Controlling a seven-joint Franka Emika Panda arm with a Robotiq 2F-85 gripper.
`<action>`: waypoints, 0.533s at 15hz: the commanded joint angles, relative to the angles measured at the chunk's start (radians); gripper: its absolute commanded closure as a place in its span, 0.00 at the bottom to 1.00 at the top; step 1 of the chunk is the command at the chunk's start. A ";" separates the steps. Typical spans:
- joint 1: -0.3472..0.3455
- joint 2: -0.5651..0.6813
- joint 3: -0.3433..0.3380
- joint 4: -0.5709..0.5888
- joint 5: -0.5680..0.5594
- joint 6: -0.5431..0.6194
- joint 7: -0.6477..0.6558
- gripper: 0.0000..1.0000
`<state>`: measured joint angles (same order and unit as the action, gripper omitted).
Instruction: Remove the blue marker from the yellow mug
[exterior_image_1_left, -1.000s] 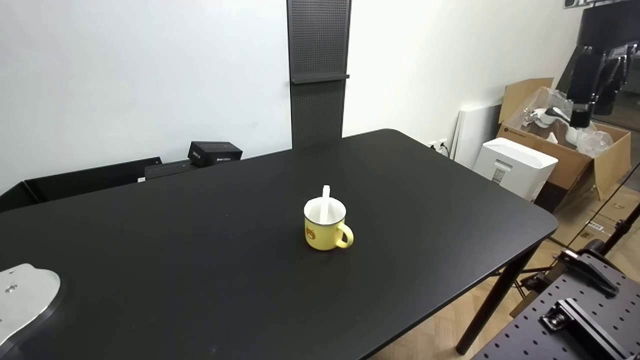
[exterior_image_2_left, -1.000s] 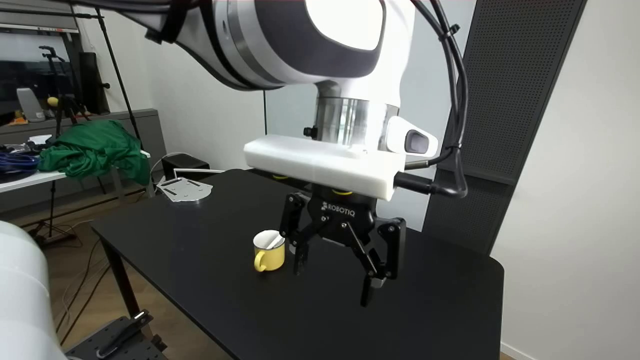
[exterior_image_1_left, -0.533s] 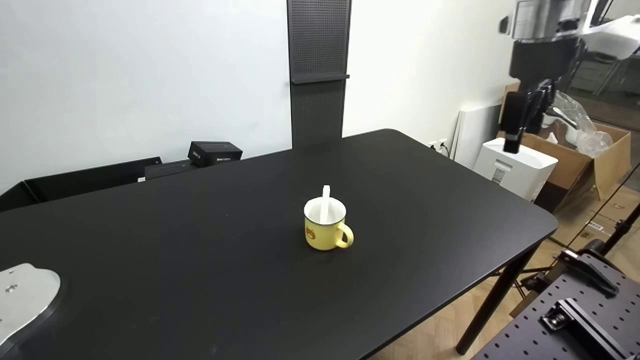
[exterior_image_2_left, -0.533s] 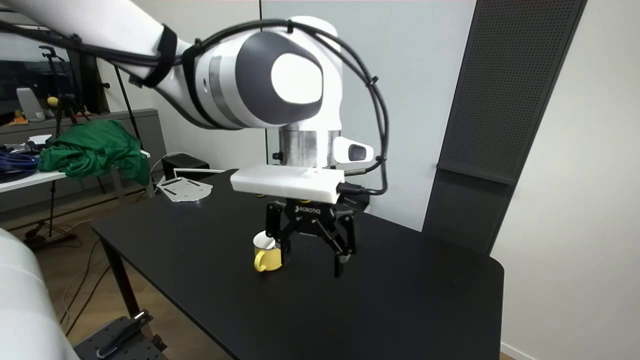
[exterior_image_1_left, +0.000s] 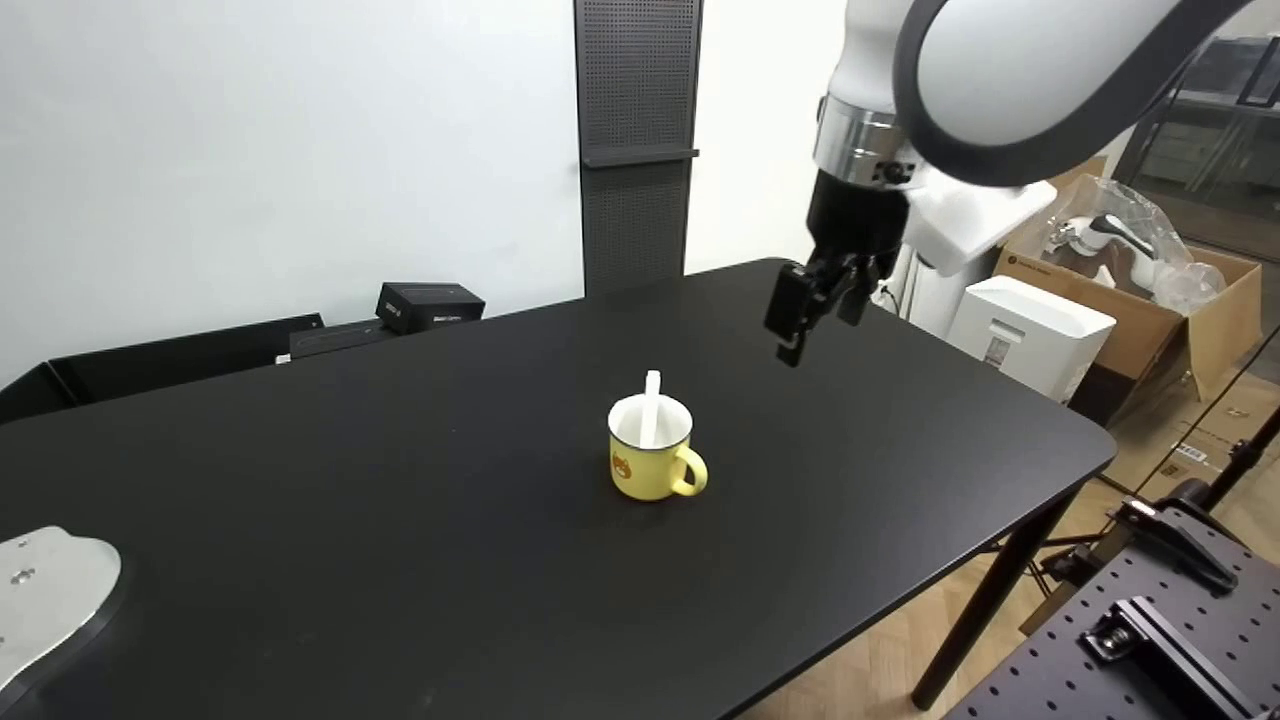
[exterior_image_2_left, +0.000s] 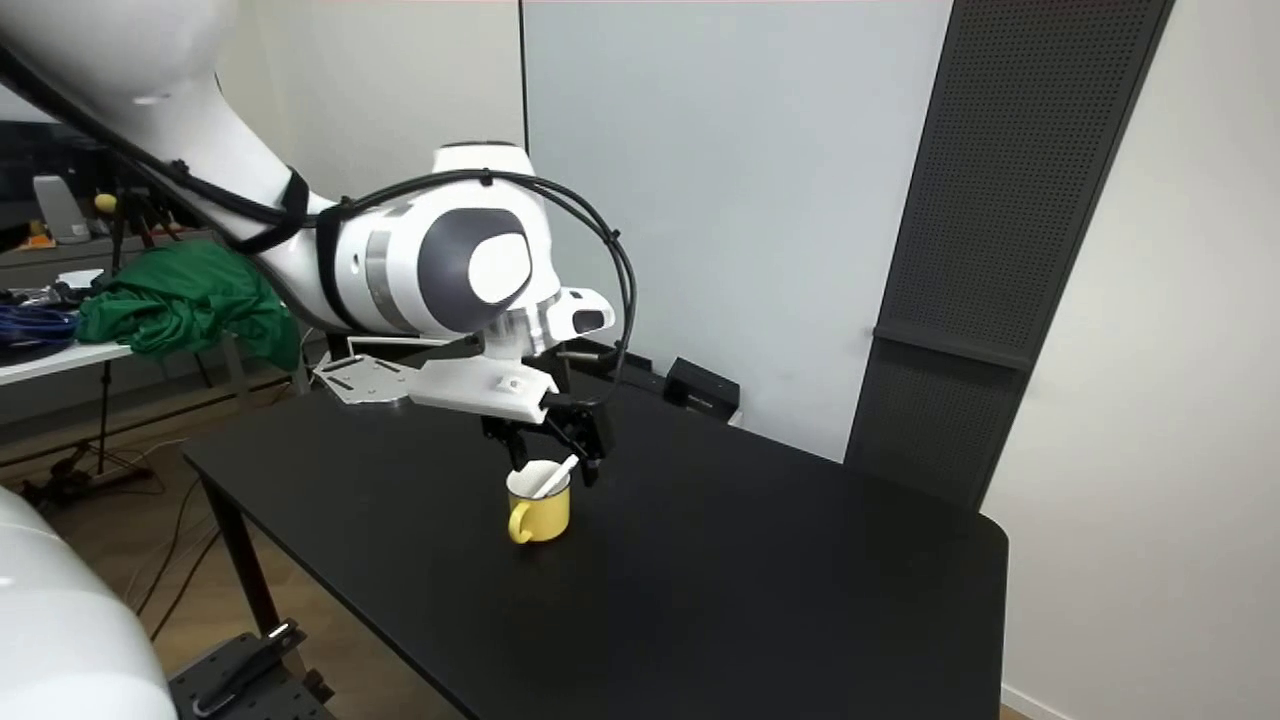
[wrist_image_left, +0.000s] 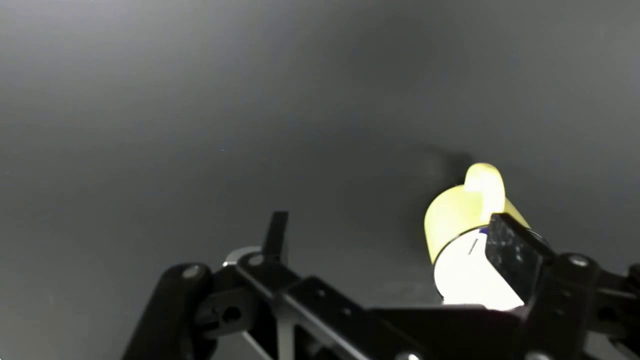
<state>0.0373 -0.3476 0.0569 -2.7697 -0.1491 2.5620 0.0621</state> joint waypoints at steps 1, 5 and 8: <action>0.002 0.030 0.027 0.006 0.017 0.038 0.032 0.00; 0.009 0.097 0.052 0.025 0.020 0.086 0.082 0.00; -0.052 0.104 0.095 0.019 -0.071 0.148 0.239 0.00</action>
<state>0.0443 -0.2494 0.1061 -2.7457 -0.1438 2.6570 0.1592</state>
